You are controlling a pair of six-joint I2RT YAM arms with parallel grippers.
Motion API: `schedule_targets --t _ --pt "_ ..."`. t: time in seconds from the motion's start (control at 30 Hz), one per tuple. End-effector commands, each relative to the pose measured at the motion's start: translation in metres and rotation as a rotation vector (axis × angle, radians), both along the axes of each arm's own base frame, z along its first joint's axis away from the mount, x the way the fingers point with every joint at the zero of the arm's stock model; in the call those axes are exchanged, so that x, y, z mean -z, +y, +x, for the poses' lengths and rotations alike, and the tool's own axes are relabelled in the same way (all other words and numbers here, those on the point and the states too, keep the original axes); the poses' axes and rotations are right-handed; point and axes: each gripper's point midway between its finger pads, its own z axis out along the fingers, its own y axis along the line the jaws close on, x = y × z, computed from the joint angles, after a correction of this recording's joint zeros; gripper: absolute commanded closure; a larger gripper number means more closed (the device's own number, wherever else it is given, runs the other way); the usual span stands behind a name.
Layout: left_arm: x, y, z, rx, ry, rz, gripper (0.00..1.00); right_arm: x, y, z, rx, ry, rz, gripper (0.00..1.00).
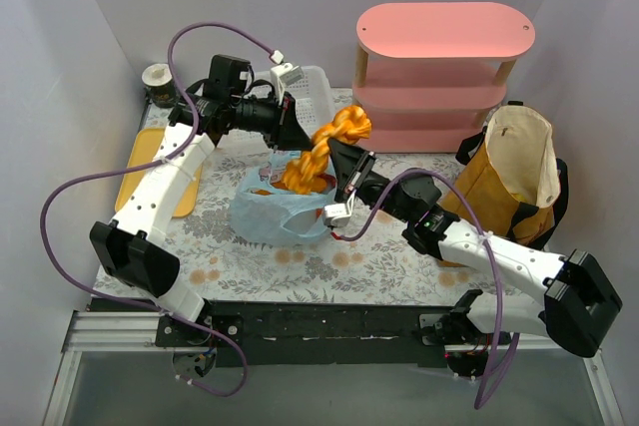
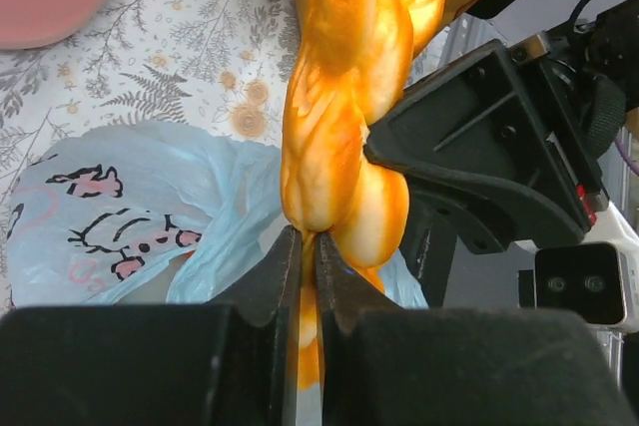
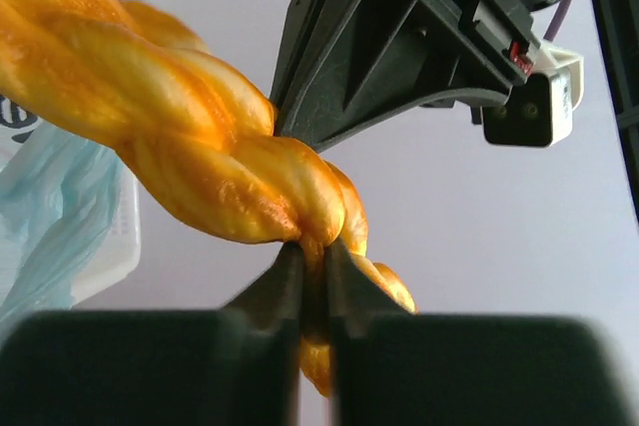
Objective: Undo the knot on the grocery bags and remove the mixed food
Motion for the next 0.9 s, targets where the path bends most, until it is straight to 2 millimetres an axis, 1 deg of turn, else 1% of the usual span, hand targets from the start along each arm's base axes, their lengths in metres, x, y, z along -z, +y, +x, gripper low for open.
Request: schedule_targets --t 0.0,0.03,0.07,0.1,0.13,0.17,0.2,0.23,0.27,0.3,0.33,0.37,0.4,0.43,0.47,0.5,0.53,0.57,0.6,0.63,0.67,0.7,0.8,0.87 --pt "-0.022 0.007 0.003 -0.052 -0.091 0.002 1.00 -0.054 -0.012 0.006 0.054 -0.054 0.155 0.29" --pt "-0.029 0.013 0.009 -0.090 -0.110 -0.001 1.00 -0.061 -0.015 0.008 0.064 -0.031 0.187 0.11" --pt "-0.036 0.026 0.024 -0.150 -0.142 0.000 1.00 -0.065 -0.020 0.012 0.081 0.032 0.235 0.04" --pt "-0.051 0.037 0.035 -0.203 -0.185 -0.002 1.00 -0.062 -0.023 0.015 0.095 0.096 0.238 0.02" --pt "-0.058 0.048 0.045 -0.254 -0.202 -0.001 1.00 -0.075 -0.027 0.016 0.103 0.128 0.276 0.02" --pt "-0.062 0.070 0.060 -0.326 -0.210 0.010 1.00 -0.072 -0.033 0.021 0.134 0.218 0.325 0.02" --pt "-0.081 0.083 0.067 -0.364 -0.260 0.004 1.00 -0.076 -0.039 0.019 0.138 0.248 0.348 0.02" --pt "-0.082 0.096 0.078 -0.406 -0.263 0.020 1.00 -0.069 -0.040 0.020 0.149 0.296 0.338 0.02" --pt "-0.086 0.123 0.088 -0.478 -0.271 0.032 1.00 -0.064 -0.042 0.019 0.152 0.331 0.344 0.02" --pt "-0.088 0.136 0.094 -0.518 -0.280 0.041 1.00 -0.063 -0.045 0.015 0.142 0.366 0.365 0.02" --pt "-0.090 0.152 0.102 -0.583 -0.300 0.070 1.00 -0.056 -0.047 0.015 0.149 0.399 0.363 0.02" --pt "-0.086 0.168 0.107 -0.630 -0.313 0.108 1.00 -0.050 -0.048 0.015 0.154 0.424 0.370 0.02" --pt "-0.081 0.191 0.114 -0.690 -0.319 0.148 1.00 -0.048 -0.050 0.014 0.148 0.471 0.401 0.02" --pt "-0.069 0.209 0.121 -0.763 -0.311 0.213 1.00 -0.043 -0.049 0.015 0.155 0.508 0.402 0.02" --pt "-0.060 0.226 0.125 -0.804 -0.316 0.270 1.00 -0.046 -0.051 0.015 0.163 0.527 0.424 0.02" --pt "-0.050 0.237 0.128 -0.843 -0.306 0.314 1.00 -0.045 -0.051 0.015 0.159 0.570 0.449 0.02" --pt "-0.030 0.250 0.130 -0.888 -0.272 0.370 1.00 -0.045 -0.051 0.014 0.156 0.588 0.457 0.02" --pt "-0.026 0.269 0.131 -0.959 -0.286 0.416 1.00 -0.038 -0.050 0.012 0.155 0.630 0.443 0.02" --pt "-0.018 0.278 0.132 -0.987 -0.286 0.454 1.00 -0.042 -0.051 0.009 0.145 0.650 0.452 0.03" --pt "-0.007 0.285 0.132 -0.996 -0.283 0.497 1.00 -0.040 -0.049 0.006 0.131 0.706 0.470 0.03" --pt "0.017 0.300 0.131 -1.035 -0.247 0.576 1.00 -0.029 -0.046 0.003 0.128 0.757 0.438 0.03" --pt "0.027 0.307 0.133 -1.056 -0.234 0.612 1.00 -0.031 -0.046 -0.002 0.113 0.783 0.439 0.04" --pt "0.060 0.326 0.136 -1.108 -0.158 0.678 1.00 -0.020 -0.043 -0.012 0.086 0.872 0.425 0.05" --pt "0.068 0.330 0.138 -1.132 -0.126 0.671 1.00 -0.016 -0.043 -0.014 0.084 0.898 0.428 0.05"
